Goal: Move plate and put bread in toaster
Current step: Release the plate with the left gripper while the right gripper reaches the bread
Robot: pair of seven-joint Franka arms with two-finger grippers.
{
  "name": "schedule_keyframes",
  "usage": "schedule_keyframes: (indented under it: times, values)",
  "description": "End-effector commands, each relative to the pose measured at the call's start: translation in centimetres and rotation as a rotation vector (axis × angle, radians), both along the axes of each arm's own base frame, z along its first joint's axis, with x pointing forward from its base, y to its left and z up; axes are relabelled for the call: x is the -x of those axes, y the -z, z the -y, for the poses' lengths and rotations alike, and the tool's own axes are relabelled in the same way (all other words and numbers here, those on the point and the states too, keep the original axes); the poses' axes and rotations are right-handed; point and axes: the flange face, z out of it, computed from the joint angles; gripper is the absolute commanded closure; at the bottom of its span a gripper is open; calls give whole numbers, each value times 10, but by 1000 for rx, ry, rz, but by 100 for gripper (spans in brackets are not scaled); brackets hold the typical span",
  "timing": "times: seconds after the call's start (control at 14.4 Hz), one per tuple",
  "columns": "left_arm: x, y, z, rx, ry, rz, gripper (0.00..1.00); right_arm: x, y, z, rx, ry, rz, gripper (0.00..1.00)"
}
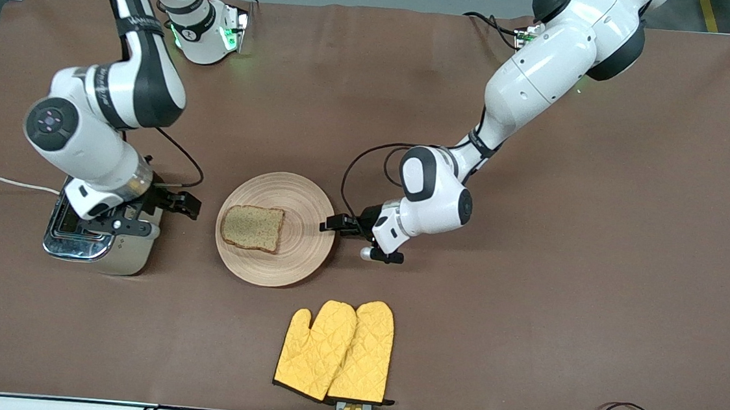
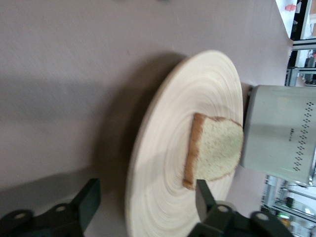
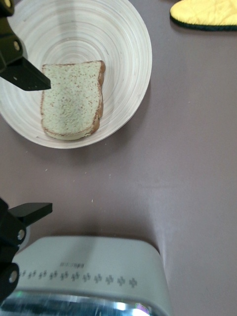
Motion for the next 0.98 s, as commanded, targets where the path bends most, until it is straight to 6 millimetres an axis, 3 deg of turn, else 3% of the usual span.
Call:
schedule_keyframes:
  times: [0.0, 0.21, 0.42, 0.49, 0.77, 0.91]
  values:
    - [-27, -25, -49, -67, 64, 56, 0, -3, 27, -16, 2, 7, 11, 0]
    - [-66, -68, -120, -136, 158, 53, 0, 7, 62, -23, -1, -7, 45, 0]
    - [-93, -116, -201, -336, 281, 82, 0, 13, 86, -36, 9, -28, 31, 4]
    - [-98, -134, -229, -406, 314, 88, 0, 15, 92, -39, 14, -36, 21, 7]
    - [-100, -208, -306, -622, 383, 114, 0, 23, 105, -38, 22, -15, -7, 16]
    - [-98, -257, -343, -693, 381, 99, 0, 25, 113, -37, 27, -14, -20, 17]
